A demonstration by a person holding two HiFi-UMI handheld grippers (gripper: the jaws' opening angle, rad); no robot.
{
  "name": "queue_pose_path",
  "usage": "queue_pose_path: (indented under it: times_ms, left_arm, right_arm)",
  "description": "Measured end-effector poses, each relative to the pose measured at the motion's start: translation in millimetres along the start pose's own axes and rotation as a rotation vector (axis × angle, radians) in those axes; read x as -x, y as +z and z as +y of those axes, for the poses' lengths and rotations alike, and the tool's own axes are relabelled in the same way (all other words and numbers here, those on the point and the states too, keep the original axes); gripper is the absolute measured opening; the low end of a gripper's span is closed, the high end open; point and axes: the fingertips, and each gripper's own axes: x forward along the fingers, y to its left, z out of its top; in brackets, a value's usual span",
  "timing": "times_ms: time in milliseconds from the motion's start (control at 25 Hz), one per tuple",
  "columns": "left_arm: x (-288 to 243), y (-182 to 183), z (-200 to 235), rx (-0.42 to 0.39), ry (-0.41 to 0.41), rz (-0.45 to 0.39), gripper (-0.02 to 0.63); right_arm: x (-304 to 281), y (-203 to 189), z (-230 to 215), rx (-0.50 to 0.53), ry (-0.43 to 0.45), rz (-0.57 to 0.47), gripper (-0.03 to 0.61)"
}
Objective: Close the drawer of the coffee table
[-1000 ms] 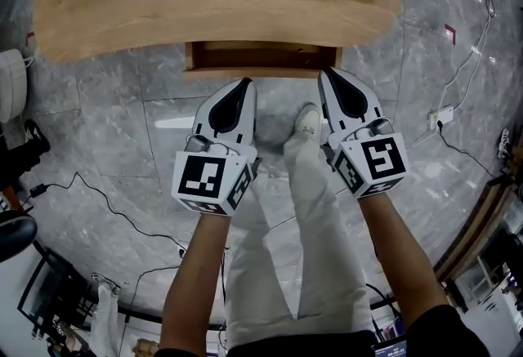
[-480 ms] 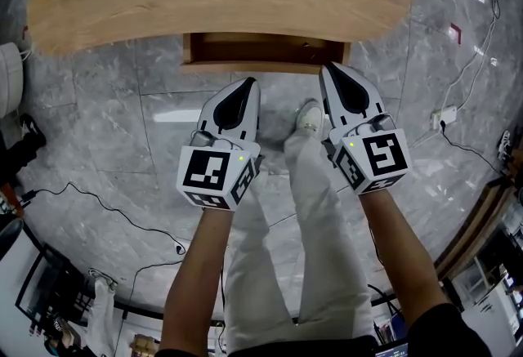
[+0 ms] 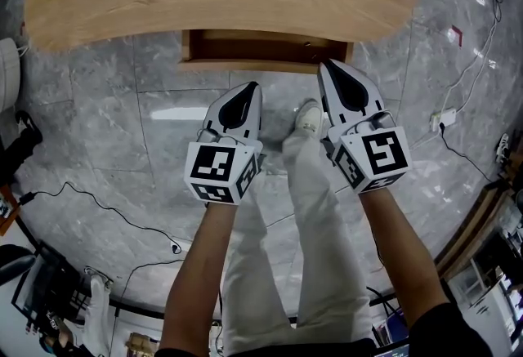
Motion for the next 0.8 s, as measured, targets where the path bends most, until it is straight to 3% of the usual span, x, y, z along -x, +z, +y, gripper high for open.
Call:
queue_pose_path:
  times_ms: [360, 800]
  left_arm:
    - [-15.9, -45.4, 11.5, 0.058, 0.027, 0.069, 0.002]
    - [-21.8, -58.3, 25.8, 0.066, 0.046, 0.078, 0.002]
  right_arm:
    - [-3.1, -7.0, -4.9, 0.005, -0.001, 0.006, 0.014]
    - [-3.3, -13.8, -6.1, 0.004, -0.001, 0.008, 0.014]
